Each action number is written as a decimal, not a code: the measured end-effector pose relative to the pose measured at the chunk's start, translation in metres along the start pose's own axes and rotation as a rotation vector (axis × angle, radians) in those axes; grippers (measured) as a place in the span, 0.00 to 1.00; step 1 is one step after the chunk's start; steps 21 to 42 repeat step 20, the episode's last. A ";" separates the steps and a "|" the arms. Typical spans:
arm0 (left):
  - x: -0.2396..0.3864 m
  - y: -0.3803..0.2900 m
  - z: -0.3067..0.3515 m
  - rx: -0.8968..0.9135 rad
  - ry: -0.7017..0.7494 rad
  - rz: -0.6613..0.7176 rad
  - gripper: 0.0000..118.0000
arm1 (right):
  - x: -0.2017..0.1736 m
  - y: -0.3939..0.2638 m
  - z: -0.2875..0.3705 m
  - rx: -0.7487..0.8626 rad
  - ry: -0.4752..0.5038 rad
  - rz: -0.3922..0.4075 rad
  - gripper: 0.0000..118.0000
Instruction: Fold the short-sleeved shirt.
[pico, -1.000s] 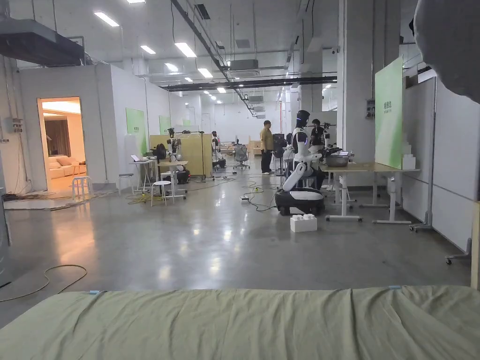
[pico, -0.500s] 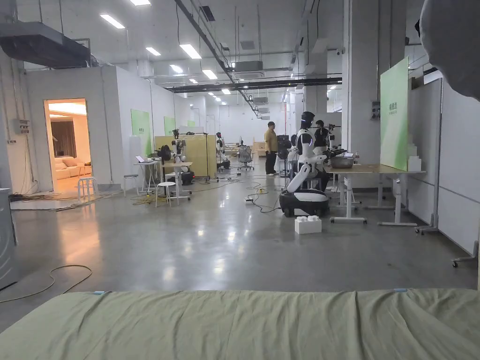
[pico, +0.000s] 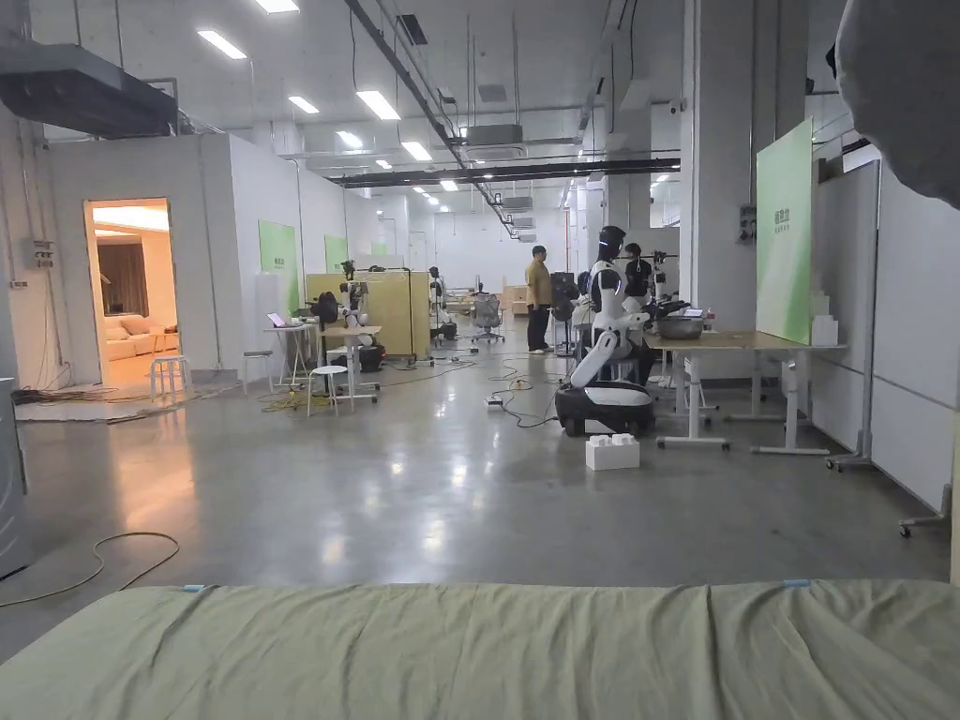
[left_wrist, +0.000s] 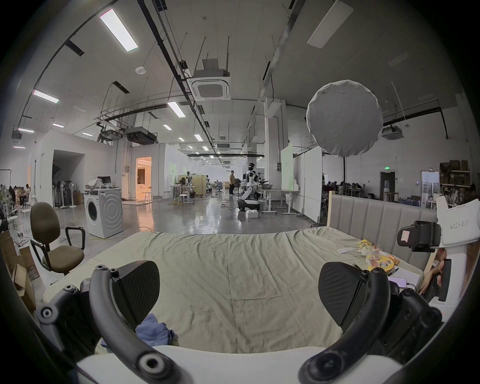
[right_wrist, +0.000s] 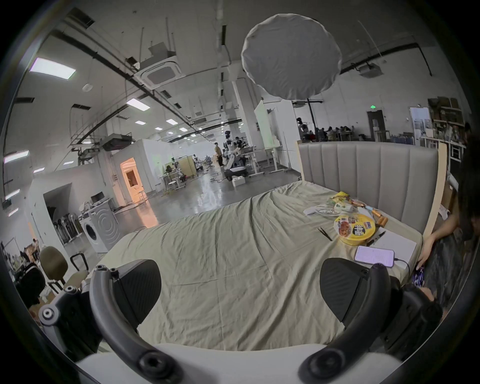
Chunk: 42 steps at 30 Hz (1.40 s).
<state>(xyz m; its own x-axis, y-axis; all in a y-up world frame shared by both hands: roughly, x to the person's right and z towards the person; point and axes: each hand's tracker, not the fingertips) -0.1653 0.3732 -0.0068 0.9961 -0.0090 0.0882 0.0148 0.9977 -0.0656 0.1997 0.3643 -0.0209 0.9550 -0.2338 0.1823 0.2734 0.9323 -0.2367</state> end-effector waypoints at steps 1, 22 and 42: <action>0.000 0.000 0.000 0.000 0.000 0.002 1.00 | 0.000 -0.001 -0.001 -0.013 0.024 -0.005 1.00; -0.003 0.007 0.007 0.020 0.057 -0.040 1.00 | -0.013 -0.013 0.004 0.204 0.336 0.307 1.00; -0.003 0.007 0.007 0.020 0.057 -0.040 1.00 | -0.013 -0.013 0.004 0.204 0.336 0.307 1.00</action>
